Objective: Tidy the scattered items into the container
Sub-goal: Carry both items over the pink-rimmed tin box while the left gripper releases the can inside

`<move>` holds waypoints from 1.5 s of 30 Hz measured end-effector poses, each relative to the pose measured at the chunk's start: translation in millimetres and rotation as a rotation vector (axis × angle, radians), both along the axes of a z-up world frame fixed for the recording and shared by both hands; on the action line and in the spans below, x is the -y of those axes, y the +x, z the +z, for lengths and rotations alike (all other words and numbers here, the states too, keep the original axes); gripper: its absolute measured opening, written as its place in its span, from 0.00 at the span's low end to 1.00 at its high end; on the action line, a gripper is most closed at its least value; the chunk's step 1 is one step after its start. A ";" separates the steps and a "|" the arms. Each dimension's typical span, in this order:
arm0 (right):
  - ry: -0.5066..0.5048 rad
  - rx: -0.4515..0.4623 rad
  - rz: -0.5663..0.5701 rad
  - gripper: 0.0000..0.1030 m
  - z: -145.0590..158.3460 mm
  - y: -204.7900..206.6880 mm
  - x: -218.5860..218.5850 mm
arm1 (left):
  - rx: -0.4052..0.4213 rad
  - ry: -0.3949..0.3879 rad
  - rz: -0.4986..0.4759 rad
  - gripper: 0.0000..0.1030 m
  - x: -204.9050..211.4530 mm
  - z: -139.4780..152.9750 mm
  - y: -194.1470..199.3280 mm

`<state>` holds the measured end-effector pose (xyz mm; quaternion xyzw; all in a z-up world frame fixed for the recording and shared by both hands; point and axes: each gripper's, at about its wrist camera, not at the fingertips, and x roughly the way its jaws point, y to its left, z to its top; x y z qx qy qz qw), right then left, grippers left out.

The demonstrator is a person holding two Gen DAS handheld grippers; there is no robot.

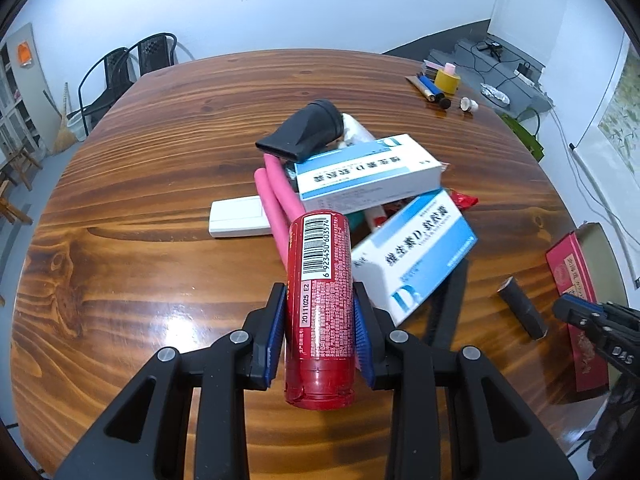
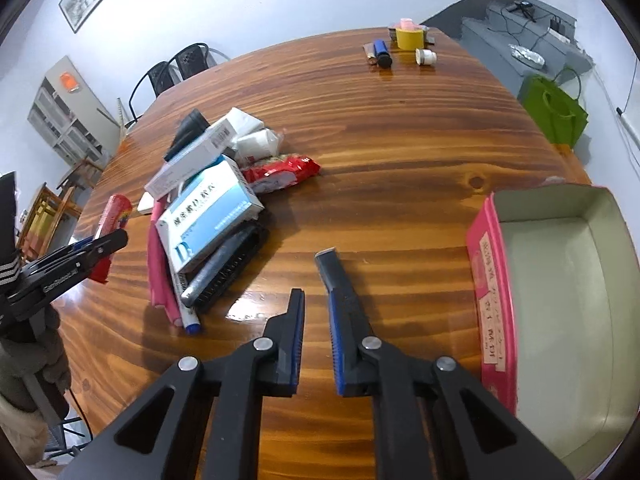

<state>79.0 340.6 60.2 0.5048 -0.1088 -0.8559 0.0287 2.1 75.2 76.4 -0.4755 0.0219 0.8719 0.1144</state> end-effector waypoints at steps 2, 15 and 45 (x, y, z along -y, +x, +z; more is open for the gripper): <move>0.003 0.024 -0.013 0.24 -9.3 -5.1 -4.1 | 0.002 -0.001 0.006 0.33 -1.5 1.4 5.4; 0.067 0.099 0.120 0.36 -48.0 -26.5 20.7 | 0.014 -0.007 0.032 0.33 3.3 4.5 21.5; -0.025 -0.018 -0.213 0.21 21.7 109.0 -166.9 | -0.044 0.105 -0.365 0.33 -226.4 53.4 80.2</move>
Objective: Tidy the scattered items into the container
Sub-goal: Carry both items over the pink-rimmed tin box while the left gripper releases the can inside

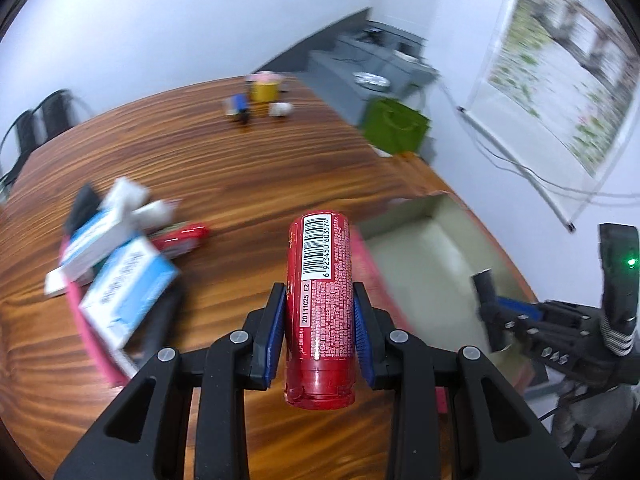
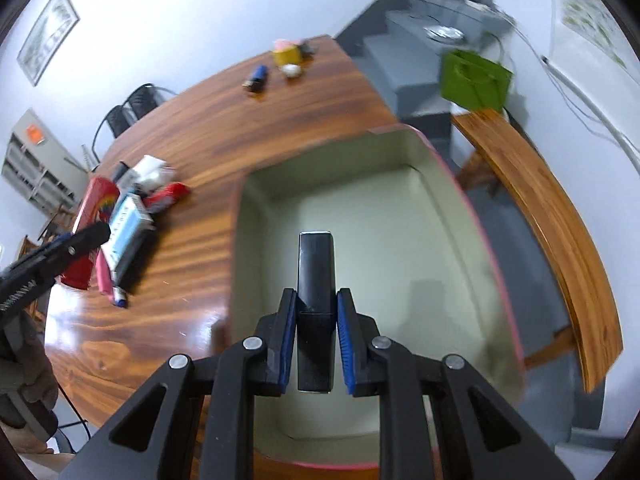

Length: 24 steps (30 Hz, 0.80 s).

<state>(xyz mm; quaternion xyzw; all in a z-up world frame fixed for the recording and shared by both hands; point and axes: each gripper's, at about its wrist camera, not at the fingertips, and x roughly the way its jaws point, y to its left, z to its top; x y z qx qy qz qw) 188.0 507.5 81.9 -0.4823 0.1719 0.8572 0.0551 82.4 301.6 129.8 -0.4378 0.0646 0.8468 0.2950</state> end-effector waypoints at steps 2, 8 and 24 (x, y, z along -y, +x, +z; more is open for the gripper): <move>0.006 0.000 0.000 0.21 -1.6 6.5 -8.4 | 0.003 0.003 -0.038 0.33 -20.5 -1.1 4.9; 0.013 0.021 0.018 0.21 -9.4 12.4 -24.4 | 0.025 0.003 -0.140 0.33 -74.7 -12.8 15.8; 0.001 0.078 0.015 0.22 -27.9 16.2 -46.1 | 0.163 -0.040 -0.203 0.33 -123.0 -56.6 20.1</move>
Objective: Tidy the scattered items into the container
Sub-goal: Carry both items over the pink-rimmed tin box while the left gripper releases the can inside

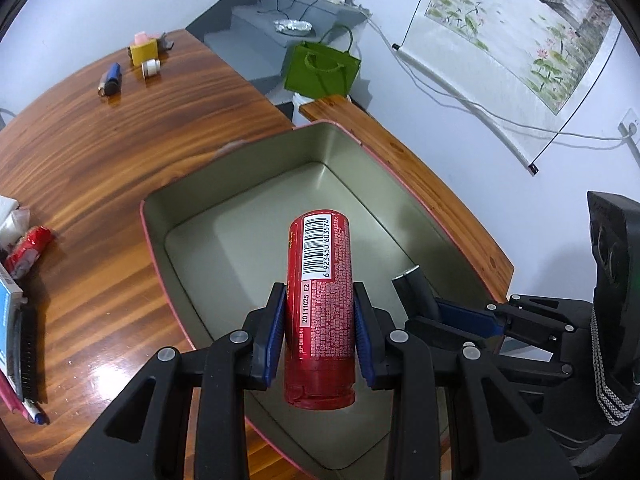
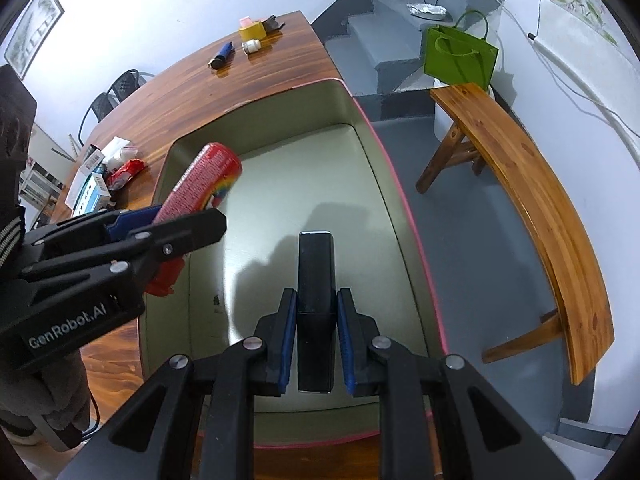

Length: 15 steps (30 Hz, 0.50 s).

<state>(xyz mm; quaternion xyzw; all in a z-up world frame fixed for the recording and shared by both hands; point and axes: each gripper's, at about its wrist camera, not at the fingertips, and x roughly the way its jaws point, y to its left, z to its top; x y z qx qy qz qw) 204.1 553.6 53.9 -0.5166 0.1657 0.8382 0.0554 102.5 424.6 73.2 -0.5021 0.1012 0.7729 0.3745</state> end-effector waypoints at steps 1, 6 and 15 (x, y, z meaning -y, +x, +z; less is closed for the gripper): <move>-0.003 0.003 -0.003 0.22 -0.7 -0.6 -0.4 | 0.012 -0.006 0.004 0.33 -0.7 -2.9 -1.1; -0.021 0.014 -0.048 0.32 -2.6 -1.3 -6.1 | 0.093 0.007 0.024 0.33 1.8 -12.9 -5.3; -0.015 -0.013 -0.058 0.56 5.1 -6.1 -2.4 | 0.107 0.033 0.044 0.33 12.6 -11.4 -6.0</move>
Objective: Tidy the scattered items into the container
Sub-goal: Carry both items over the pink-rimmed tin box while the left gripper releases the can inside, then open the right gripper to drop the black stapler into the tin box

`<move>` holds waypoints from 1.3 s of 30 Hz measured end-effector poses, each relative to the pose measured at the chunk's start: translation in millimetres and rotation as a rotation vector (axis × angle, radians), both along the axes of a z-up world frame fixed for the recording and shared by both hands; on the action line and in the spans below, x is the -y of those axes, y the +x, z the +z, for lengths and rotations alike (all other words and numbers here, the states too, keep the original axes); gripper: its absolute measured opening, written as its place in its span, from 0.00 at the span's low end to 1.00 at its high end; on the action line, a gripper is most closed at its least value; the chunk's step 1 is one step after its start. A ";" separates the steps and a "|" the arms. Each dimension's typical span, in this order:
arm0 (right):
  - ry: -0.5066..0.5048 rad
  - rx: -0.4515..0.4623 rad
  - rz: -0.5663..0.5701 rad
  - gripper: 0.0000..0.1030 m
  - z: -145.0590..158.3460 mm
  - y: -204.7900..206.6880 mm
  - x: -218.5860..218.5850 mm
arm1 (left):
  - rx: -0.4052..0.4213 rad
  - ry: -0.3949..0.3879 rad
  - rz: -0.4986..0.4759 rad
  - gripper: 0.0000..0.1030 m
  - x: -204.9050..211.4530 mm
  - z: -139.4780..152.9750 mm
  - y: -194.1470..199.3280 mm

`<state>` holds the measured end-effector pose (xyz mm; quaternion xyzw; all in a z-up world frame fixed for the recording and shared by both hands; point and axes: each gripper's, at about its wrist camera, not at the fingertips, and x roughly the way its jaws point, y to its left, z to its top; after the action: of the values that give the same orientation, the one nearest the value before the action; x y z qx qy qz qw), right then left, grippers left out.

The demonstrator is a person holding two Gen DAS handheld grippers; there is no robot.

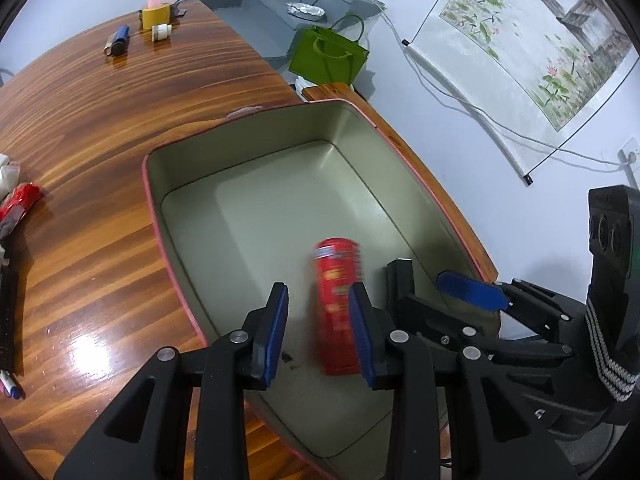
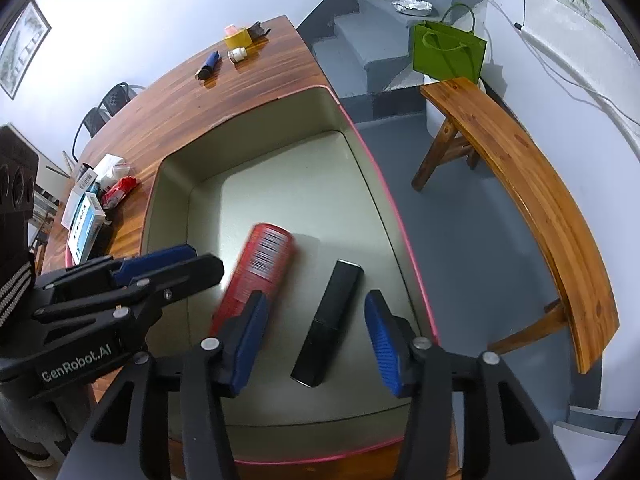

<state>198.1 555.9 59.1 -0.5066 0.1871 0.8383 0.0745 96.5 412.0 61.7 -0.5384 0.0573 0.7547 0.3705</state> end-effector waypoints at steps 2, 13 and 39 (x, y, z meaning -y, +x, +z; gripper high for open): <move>0.000 -0.006 -0.008 0.60 1.3 -0.1 0.5 | -0.003 0.003 0.008 0.33 5.0 1.1 0.3; 0.030 -0.078 -0.011 0.61 22.4 -8.4 21.0 | -0.061 0.020 0.074 0.33 43.0 18.4 2.1; 0.037 -0.113 0.197 0.68 36.9 -71.8 175.5 | -0.042 -0.057 0.644 0.33 317.4 4.9 -81.7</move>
<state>126.2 380.4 95.9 -0.4730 0.1250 0.8721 -0.0098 14.8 94.6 66.7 -0.5233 -0.0871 0.8423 0.0960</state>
